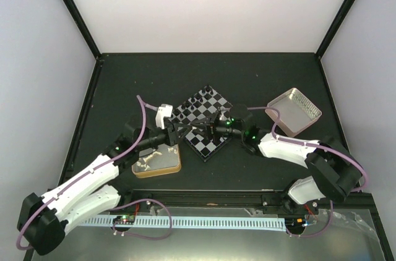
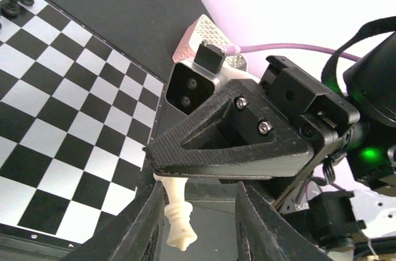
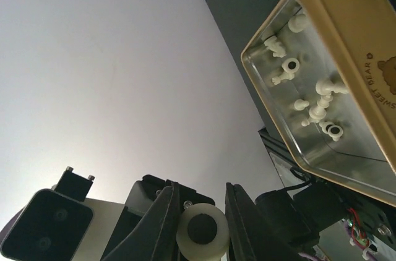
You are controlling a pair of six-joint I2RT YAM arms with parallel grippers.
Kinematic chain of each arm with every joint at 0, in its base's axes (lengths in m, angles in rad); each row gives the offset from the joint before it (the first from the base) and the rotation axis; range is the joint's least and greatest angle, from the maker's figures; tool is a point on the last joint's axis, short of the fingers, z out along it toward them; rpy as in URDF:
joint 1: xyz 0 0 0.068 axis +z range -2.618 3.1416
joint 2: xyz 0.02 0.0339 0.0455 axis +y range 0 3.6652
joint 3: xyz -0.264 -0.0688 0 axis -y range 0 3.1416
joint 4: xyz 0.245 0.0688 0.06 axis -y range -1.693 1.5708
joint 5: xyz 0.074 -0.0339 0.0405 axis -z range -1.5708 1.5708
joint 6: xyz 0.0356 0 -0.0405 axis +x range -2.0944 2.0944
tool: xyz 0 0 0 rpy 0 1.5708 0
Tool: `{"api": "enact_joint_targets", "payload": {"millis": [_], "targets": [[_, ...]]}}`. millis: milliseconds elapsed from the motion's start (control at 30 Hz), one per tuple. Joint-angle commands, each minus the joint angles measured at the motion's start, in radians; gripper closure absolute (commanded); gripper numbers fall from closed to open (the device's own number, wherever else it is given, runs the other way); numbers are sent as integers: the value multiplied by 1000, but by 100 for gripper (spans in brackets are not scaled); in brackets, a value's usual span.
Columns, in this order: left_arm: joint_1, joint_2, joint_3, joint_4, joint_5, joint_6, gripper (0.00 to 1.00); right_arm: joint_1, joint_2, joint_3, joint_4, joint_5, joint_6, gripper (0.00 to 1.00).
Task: Set up the chess pieces on the board
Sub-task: Place the chess piece on the chessboard.
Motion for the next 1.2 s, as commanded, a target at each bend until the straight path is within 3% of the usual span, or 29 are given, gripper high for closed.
{"api": "enact_joint_targets", "payload": {"millis": [0,233,367,467,700,733,833,867,967,1167], "targets": [[-20,23,61,31,-72,39,67,-3,-21,-17,21,38,71,99],[-58,49,62,2,-114,65,60,-3,-18,-35,86,47,122,99],[-77,54,62,-8,-139,75,60,-2,-17,-45,124,47,158,99],[-88,54,63,-11,-160,82,67,-5,-18,-57,154,46,179,99],[-107,60,103,-38,-209,115,96,-7,-26,-62,176,43,186,97],[-109,62,117,-61,-218,122,96,-8,-31,-59,165,39,171,91],[-109,82,185,-159,-244,147,97,-37,-56,-49,89,6,24,53],[-109,93,211,-201,-251,157,97,-69,-73,-56,52,-11,-37,46],[-109,141,285,-341,-257,167,97,-162,-180,-127,-43,10,-194,33],[-160,339,496,-595,-259,189,97,-354,-479,-154,-535,187,-570,23]]}}
